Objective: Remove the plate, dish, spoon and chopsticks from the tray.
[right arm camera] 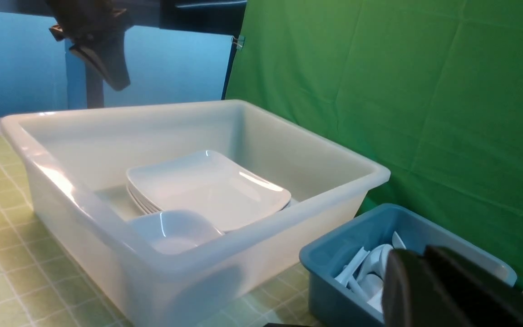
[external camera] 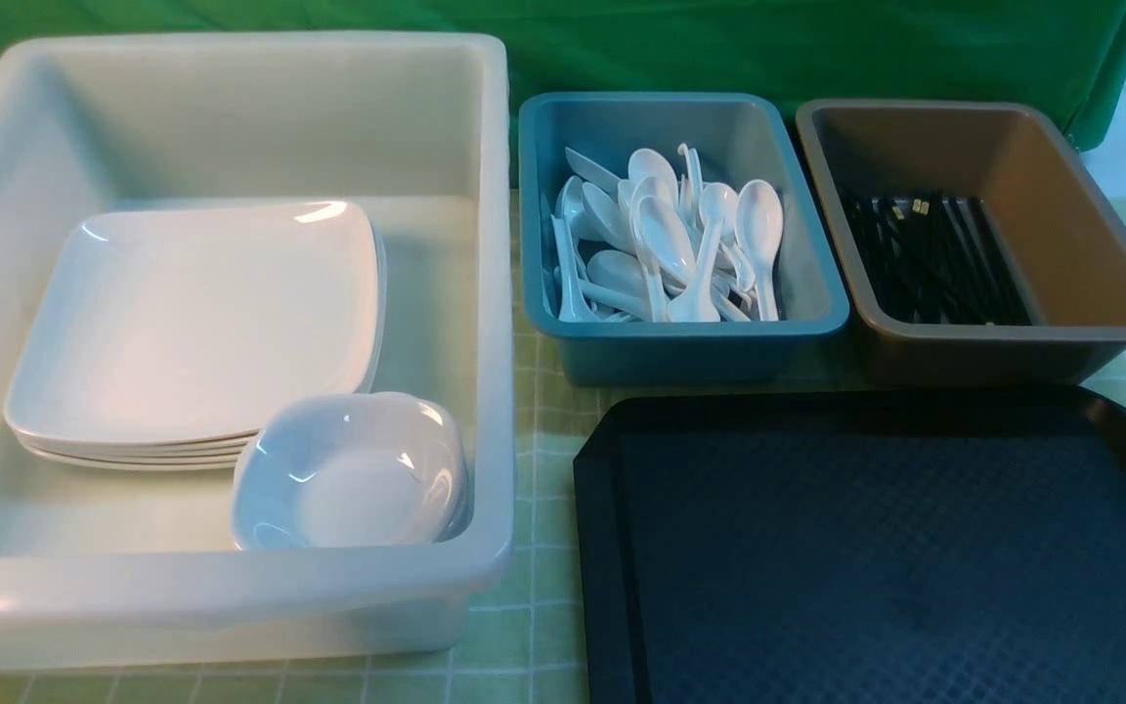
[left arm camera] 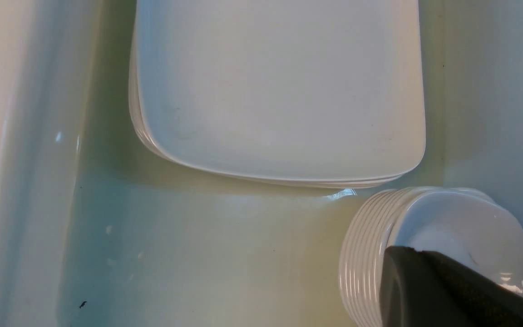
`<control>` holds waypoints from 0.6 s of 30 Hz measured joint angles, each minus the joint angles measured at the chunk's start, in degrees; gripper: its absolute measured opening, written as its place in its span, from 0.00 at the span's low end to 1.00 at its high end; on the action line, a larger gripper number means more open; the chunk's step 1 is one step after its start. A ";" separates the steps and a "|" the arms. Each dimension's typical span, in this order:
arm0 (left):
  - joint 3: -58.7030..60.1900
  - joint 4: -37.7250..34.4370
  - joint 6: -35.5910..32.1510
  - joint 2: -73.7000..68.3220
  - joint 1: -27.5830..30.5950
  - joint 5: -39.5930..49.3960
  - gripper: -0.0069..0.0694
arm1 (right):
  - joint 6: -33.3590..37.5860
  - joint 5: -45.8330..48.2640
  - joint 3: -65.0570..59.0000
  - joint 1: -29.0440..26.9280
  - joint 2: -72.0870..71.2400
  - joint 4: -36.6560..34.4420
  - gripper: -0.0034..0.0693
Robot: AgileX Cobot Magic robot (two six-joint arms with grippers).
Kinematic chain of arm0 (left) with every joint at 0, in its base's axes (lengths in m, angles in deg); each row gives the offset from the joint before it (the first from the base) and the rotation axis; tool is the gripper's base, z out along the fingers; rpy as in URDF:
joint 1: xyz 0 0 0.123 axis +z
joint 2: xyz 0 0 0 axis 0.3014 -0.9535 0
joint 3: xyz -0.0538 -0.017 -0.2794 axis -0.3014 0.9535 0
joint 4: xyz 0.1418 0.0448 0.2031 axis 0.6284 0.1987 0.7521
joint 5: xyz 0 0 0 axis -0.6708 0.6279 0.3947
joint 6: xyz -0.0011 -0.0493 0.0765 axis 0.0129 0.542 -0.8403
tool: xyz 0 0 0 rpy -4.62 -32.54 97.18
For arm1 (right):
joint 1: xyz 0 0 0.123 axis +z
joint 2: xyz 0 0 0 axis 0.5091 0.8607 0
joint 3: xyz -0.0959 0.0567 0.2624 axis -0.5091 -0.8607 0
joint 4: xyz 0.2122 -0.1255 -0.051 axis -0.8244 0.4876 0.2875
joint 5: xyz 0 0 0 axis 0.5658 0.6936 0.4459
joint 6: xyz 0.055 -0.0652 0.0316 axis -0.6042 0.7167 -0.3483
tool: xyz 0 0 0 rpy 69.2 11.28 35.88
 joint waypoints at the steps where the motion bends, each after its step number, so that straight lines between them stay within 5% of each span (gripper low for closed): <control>1: 0.00 0.00 0.00 0.00 0.00 0.00 0.09 | 0.00 0.00 0.00 0.00 0.00 0.00 0.09; 18: 0.00 -0.16 0.00 0.00 0.00 -0.11 0.09 | -0.06 -2.82 -4.12 -1.49 -1.21 -1.89 0.15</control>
